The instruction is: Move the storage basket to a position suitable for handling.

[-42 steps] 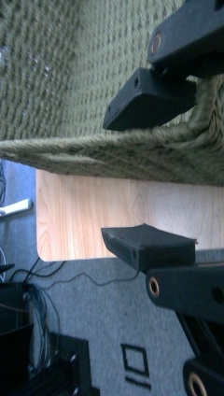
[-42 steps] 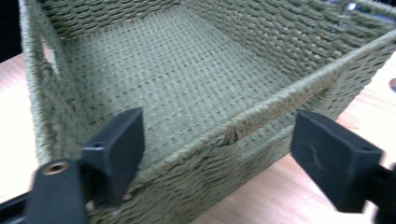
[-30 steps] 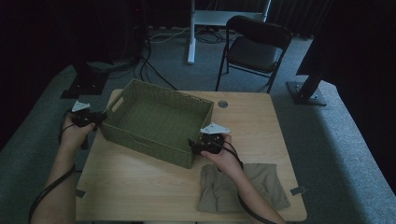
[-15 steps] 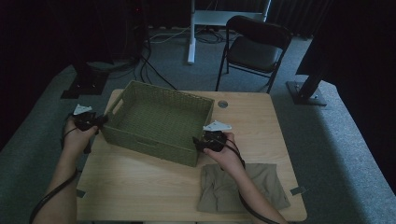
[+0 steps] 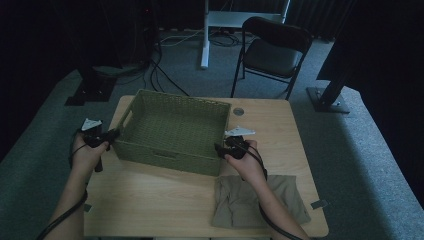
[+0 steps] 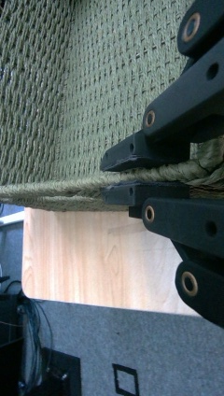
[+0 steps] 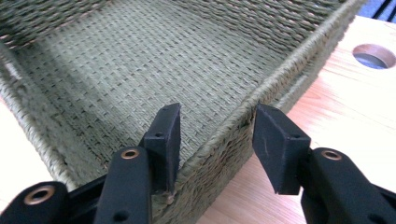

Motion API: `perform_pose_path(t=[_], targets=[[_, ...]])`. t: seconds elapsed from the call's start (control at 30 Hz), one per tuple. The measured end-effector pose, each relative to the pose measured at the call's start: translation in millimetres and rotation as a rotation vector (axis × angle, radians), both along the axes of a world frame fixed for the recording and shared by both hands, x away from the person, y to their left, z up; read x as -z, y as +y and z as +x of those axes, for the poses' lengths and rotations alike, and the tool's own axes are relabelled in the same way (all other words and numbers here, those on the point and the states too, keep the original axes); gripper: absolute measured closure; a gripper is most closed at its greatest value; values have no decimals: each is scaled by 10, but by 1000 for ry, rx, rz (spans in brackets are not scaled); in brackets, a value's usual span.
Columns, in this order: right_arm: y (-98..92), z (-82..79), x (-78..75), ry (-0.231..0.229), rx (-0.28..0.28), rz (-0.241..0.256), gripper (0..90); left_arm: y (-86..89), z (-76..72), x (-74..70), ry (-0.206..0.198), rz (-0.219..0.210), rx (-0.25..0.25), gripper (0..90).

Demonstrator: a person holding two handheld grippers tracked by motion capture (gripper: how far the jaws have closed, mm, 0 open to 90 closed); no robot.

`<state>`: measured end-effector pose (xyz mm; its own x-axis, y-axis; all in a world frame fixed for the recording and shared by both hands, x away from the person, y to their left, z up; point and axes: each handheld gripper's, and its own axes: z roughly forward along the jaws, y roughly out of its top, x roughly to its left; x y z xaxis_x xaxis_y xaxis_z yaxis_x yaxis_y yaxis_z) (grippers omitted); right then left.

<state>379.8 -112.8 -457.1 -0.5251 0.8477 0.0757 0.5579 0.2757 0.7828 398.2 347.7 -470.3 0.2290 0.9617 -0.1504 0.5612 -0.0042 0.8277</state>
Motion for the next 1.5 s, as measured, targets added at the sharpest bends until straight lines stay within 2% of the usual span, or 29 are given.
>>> perform_pose_path(t=[0.1,0.2,0.3,0.5,0.6,0.67,0.77,0.93,0.97,1.03,1.07,1.1,1.17,1.2,1.23,1.27,1.3,1.33,1.4,1.43,1.5], targets=[[-47,21,0,6,21,-3,554,-80,-66,10,-2,-21,-26,830],[-101,46,-5,12,46,-3,587,-179,-134,-7,6,10,-33,827],[-165,67,-8,10,70,-15,618,-264,-192,-19,19,10,-24,828],[-298,112,-3,18,111,-3,665,-402,-261,-6,19,-25,-32,818],[-360,125,-5,31,128,5,683,-511,-301,-22,23,13,-46,818],[-391,120,-9,28,140,-5,707,-566,-329,-30,30,23,-40,817],[-436,114,-12,32,145,-9,713,-604,-344,-29,31,15,-25,812],[-549,103,-10,45,156,13,718,-660,-347,-28,31,5,0,801],[-558,104,-12,46,158,17,713,-651,-343,-30,28,-1,18,780],[-576,110,-18,37,162,31,641,-635,-317,-40,36,-37,43,612],[-584,114,-28,28,166,35,628,-628,-301,-51,23,-21,47,505],[-591,119,-42,20,171,50,569,-617,-287,-72,7,4,43,435],[-597,139,-82,-17,188,79,493,-597,-257,-132,-28,9,31,404],[-596,149,-100,-32,191,80,447,-582,-226,-178,-46,-16,24,350],[-587,172,-129,-54,195,89,398,-576,-197,-214,-48,-25,11,333],[-576,192,-153,-67,201,87,388,-577,-162,-243,-54,-22,12,333],[-563,215,-177,-56,213,79,388,-579,-120,-265,-47,-27,15,321],[-550,246,-196,-60,216,82,383,-581,-79,-280,-32,-33,19,293],[-516,314,-218,-72,230,78,361,-591,11,-287,-15,-59,22,292],[-497,352,-220,-78,233,73,359,-598,54,-279,-10,-50,29,292],[-460,420,-206,-59,243,78,370,-609,136,-256,2,-24,18,292]])
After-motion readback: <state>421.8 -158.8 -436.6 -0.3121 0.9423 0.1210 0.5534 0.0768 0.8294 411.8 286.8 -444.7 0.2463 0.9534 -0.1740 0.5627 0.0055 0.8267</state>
